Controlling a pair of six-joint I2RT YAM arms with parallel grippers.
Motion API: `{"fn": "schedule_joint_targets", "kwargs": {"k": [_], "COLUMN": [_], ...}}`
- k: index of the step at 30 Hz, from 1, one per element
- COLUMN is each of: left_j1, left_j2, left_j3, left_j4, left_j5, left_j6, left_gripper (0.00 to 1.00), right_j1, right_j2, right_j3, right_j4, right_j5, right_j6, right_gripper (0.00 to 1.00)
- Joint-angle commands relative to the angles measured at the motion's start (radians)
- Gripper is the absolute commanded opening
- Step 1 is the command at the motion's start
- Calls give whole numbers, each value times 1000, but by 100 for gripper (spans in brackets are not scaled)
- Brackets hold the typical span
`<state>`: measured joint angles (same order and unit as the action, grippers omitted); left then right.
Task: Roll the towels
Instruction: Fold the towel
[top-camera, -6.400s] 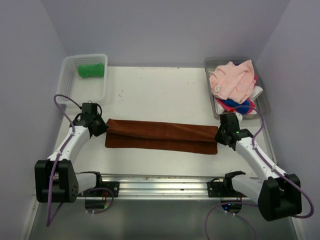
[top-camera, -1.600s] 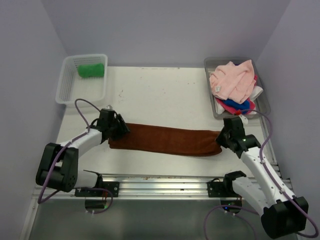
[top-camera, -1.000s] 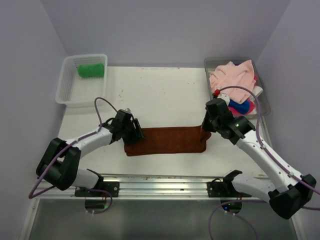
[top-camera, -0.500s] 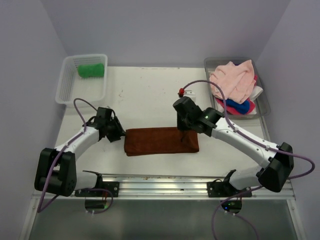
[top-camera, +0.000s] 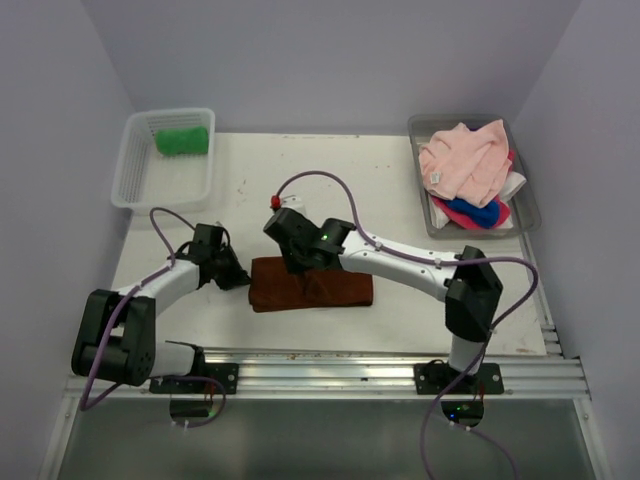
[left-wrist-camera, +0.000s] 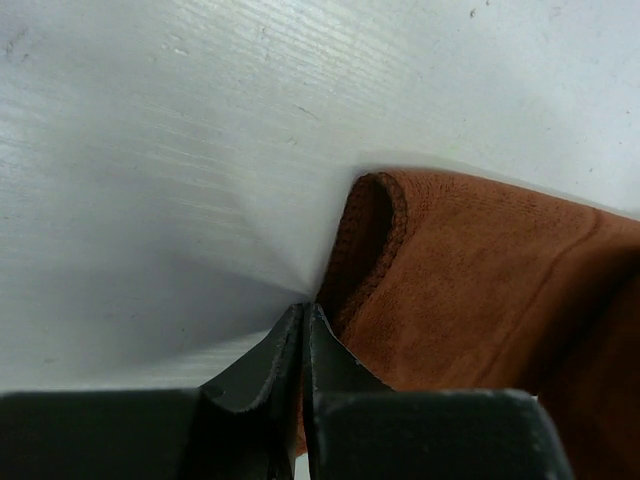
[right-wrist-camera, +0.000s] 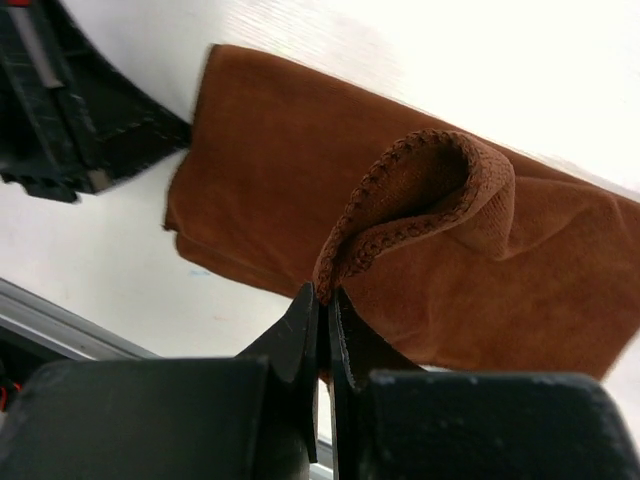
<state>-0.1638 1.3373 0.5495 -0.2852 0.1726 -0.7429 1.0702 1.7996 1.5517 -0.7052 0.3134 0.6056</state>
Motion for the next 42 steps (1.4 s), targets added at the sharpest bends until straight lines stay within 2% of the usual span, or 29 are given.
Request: {"fn": "schedule_joint_targets", "kwargs": {"k": [1,8,25,27,28,30,31,33,34,37,40,42], "left_j1": [4,4,4,4,4,4,4,4,4,4,4,4], "left_j2": [30,28,25,23,17,2,-32,-75,-113,-151,-173,-199], "left_j3": [-42,-54,-54,-51,-49,-34,-30,-4,7,56,95,107], "left_j4": [-6,-5,-11,-19,-22,-60,-71,-115,-130,-184,-216,-216], "left_j5": [-16,-18,-24,-28,-34,-89,-108,-168,-195,-246,-259,-237], "left_j6": [19,22,25,25,27,22,20,20,22,28,37,56], "left_gripper": [6,6,5,5,5,5,5,6,7,8,9,11], "right_j1": [31,63,68,68,68,68,68,63,57,42,19,-16], "right_j2": [102,274,428,435,432,422,414,376,359,270,172,95], "right_j3": [117,290,399,413,419,420,429,432,424,375,267,187], "right_j4": [35,12,0,-14,-16,-17,-29,-60,-63,-59,-39,-1], "right_j5": [-33,-63,-105,-106,-111,-106,-73,-33,-10,6,38,35], "right_j6": [-17,-13,3,3,2,-10,-18,-41,-49,-69,-67,-47], "right_gripper": [0,0,0,6,17,22,29,36,45,57,57,50]}}
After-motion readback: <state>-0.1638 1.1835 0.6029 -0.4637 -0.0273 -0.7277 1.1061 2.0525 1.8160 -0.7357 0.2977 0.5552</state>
